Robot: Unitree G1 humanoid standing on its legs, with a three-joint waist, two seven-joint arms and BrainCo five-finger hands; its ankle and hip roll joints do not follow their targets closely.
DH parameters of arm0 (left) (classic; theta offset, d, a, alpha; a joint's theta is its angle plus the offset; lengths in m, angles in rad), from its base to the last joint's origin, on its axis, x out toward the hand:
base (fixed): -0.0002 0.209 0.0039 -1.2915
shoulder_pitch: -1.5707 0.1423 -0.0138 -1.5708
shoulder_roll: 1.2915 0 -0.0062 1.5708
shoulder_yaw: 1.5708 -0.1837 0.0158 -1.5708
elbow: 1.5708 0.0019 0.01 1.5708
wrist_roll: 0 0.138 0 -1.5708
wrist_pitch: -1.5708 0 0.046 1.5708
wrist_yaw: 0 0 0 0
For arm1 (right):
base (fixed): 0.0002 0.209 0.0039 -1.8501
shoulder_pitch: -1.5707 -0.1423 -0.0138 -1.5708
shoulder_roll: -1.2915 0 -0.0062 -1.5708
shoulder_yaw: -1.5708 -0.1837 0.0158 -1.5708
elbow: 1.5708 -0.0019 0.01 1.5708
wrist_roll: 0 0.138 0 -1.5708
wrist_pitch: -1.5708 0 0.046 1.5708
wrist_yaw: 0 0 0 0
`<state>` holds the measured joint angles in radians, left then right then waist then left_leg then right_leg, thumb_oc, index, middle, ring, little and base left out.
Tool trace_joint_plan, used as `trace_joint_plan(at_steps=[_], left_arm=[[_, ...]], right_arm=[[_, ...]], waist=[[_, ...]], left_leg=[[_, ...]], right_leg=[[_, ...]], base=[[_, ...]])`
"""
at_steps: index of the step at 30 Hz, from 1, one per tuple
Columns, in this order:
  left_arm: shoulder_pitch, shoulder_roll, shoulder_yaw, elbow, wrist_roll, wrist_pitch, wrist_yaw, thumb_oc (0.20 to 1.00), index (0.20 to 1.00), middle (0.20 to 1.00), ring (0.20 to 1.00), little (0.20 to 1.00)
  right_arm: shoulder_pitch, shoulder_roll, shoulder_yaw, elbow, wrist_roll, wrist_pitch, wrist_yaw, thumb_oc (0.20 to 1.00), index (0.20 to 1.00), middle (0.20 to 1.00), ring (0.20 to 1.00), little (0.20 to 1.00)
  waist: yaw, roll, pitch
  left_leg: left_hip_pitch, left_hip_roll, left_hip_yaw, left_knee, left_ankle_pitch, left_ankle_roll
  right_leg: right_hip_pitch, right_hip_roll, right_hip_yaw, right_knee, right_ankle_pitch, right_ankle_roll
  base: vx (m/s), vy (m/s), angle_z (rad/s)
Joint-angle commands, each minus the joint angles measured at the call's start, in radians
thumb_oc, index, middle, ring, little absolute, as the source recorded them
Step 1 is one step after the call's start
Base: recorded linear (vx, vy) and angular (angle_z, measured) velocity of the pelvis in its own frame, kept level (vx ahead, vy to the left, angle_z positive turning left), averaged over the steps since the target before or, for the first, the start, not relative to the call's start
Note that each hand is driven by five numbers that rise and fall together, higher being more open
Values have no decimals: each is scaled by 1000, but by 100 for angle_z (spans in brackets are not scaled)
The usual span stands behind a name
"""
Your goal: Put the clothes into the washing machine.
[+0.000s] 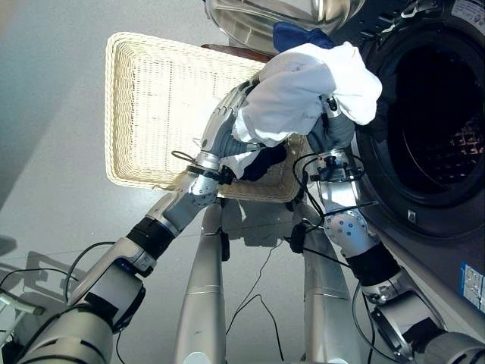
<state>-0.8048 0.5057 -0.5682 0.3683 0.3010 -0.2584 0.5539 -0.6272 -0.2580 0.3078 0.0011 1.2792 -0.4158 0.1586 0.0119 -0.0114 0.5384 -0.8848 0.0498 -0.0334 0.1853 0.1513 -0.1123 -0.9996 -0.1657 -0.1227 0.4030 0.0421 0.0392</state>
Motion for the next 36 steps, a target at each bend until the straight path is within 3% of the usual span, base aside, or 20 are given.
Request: trace_joint_plan(at_steps=[1,10,17,25,35,36], left_arm=[[0,-5,23,-3,13,1,36,1000,1000,1000,1000,1000],[1,-18,29,-11,43,-8,77,1000,1000,1000,1000,1000],[-29,-46,23,-10,68,-46,148,1000,1000,1000,1000,1000],[-60,-103,13,-21,32,-65,167,1000,1000,1000,1000,1000],[-74,-167,-5,-20,-5,-59,90,1000,1000,1000,1000,1000],[-77,-169,-9,-16,-8,-61,83,573,573,573,573,573]], right_arm=[[-43,17,-41,-198,19,-53,101,200,200,200,200,200],[-25,36,10,-228,103,89,157,200,200,200,200,200],[-31,62,50,-217,139,100,188,200,200,200,200,200],[-54,95,71,-219,129,69,180,200,200,200,200,200],[-69,139,78,-227,113,49,181,200,200,200,200,200],[-69,140,79,-225,114,46,186,200,200,200,200,200]], waist=[[-21,6,-18],[-21,4,-18],[-23,3,-18],[-28,-4,-18],[-33,-14,-18],[-34,-15,-18]], left_leg=[[-7,-52,20,21,7,77],[-11,-51,20,19,9,76],[-17,-51,22,22,11,75],[-20,-52,25,18,12,76],[-17,-54,28,15,10,77],[-18,-54,29,15,10,76]], right_leg=[[59,44,-34,-142,152,73],[53,45,-34,-138,151,72],[48,46,-32,-138,151,72],[43,51,-28,-141,155,73],[46,57,-27,-145,156,74],[45,57,-27,-146,157,74]], base=[[0,0,0],[0,0,0],[0,0,0],[0,0,0],[0,0,0],[0,0,0]])
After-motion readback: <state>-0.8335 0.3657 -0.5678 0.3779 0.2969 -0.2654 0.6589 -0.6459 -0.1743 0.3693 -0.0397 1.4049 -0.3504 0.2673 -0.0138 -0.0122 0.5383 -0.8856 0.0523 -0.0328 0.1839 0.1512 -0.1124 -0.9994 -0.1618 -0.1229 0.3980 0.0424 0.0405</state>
